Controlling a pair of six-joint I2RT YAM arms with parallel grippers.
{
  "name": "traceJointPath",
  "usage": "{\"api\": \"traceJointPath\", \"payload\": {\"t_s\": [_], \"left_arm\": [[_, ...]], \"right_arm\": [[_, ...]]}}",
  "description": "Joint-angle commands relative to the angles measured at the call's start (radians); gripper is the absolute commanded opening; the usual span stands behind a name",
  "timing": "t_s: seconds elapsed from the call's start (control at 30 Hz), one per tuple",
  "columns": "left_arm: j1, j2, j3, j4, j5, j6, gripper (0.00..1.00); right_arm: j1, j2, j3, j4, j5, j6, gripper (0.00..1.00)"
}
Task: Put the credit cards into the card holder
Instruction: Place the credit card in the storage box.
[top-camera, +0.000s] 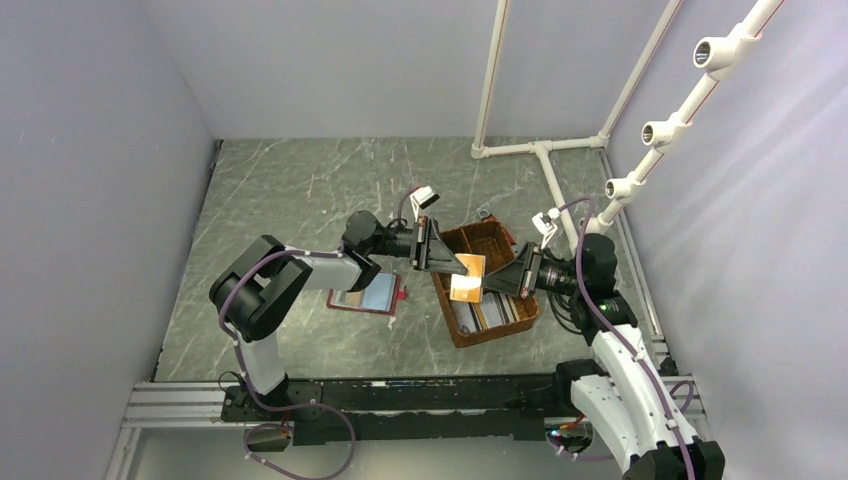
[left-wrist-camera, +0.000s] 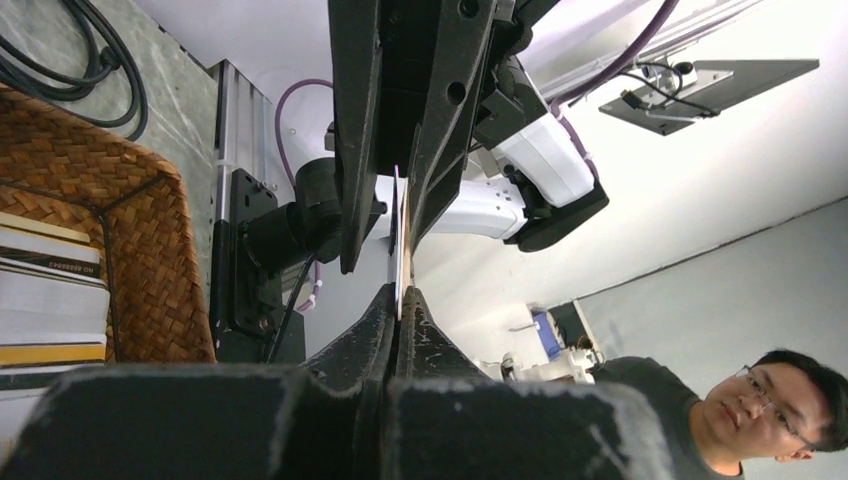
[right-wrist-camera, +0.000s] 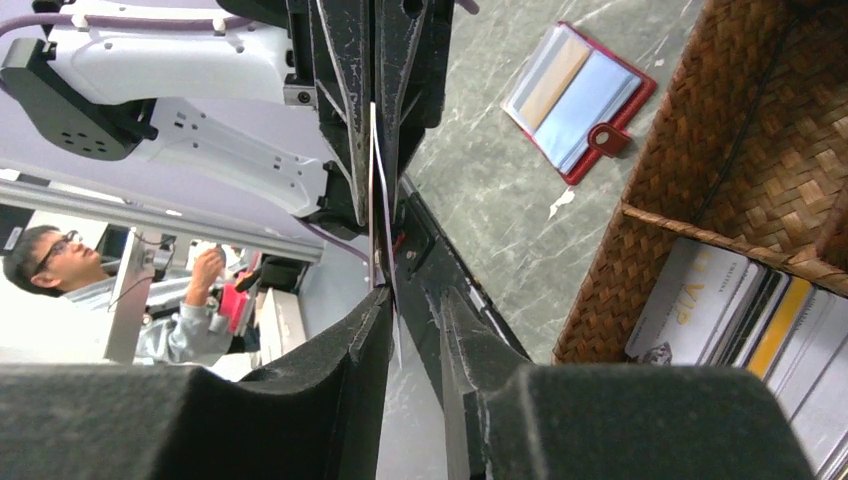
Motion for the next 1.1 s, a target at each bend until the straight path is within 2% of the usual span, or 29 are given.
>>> {"api": "traceJointPath", "payload": {"t_s": [0.0, 0.13, 0.17, 0.2, 0.23, 0.37, 0.43, 0.5, 0.67, 0.73, 0.83, 0.9, 0.93, 1.0, 1.07], "left_arm": [[-0.048, 0.021, 0.067, 0.02, 0.001, 0.023, 0.0], [-0.058, 0.065, 0.086, 0.042, -0.014, 0.004, 0.0], [-0.061, 0.071, 0.092, 0.031, -0.017, 0.009, 0.0], [-0.064, 0.074, 0.096, 0.001, -0.023, 0.026, 0.0], [-0.066, 0.071, 0.099, -0.082, -0.034, 0.062, 0.0], [-0.066, 0.055, 0.11, -0.485, -0.141, 0.252, 0.0], [-0.066, 0.081, 0.134, -0.611, -0.18, 0.289, 0.03], [-0.069, 0.118, 0.145, -0.614, -0.197, 0.272, 0.08], [-0.079, 0.167, 0.161, -0.655, -0.227, 0.269, 0.35], [-0.08, 0.151, 0.163, -0.726, -0.253, 0.303, 0.44], [-0.079, 0.113, 0.182, -0.87, -0.299, 0.359, 0.52], [-0.081, 0.08, 0.21, -0.955, -0.314, 0.391, 0.69], [-0.082, 0.064, 0.229, -1.021, -0.321, 0.414, 0.74], [-0.083, 0.022, 0.253, -1.112, -0.345, 0.457, 0.8], [-0.082, -0.011, 0.274, -1.218, -0.367, 0.5, 0.82]], "right_arm": [[0.009, 0.007, 0.014, 0.098, -0.041, 0.033, 0.26], [0.012, 0.004, -0.006, 0.151, -0.059, 0.07, 0.25], [0.011, 0.001, -0.006, 0.136, -0.053, 0.07, 0.2], [0.012, 0.0, 0.003, 0.074, -0.025, 0.051, 0.06], [0.012, 0.002, 0.02, -0.017, 0.028, 0.02, 0.0], [0.01, 0.011, 0.084, -0.334, 0.337, -0.076, 0.0], [0.01, 0.017, 0.085, -0.404, 0.442, -0.1, 0.0], [0.01, 0.034, 0.081, -0.453, 0.507, -0.113, 0.0], [0.009, 0.06, 0.063, -0.478, 0.545, -0.107, 0.0], [0.01, 0.061, 0.072, -0.506, 0.591, -0.115, 0.0], [0.01, 0.08, 0.103, -0.551, 0.655, -0.131, 0.0], [0.01, 0.088, 0.125, -0.566, 0.676, -0.144, 0.0], [0.01, 0.088, 0.139, -0.573, 0.692, -0.148, 0.0], [0.01, 0.09, 0.177, -0.586, 0.727, -0.174, 0.0], [0.01, 0.097, 0.225, -0.609, 0.756, -0.21, 0.0]]}}
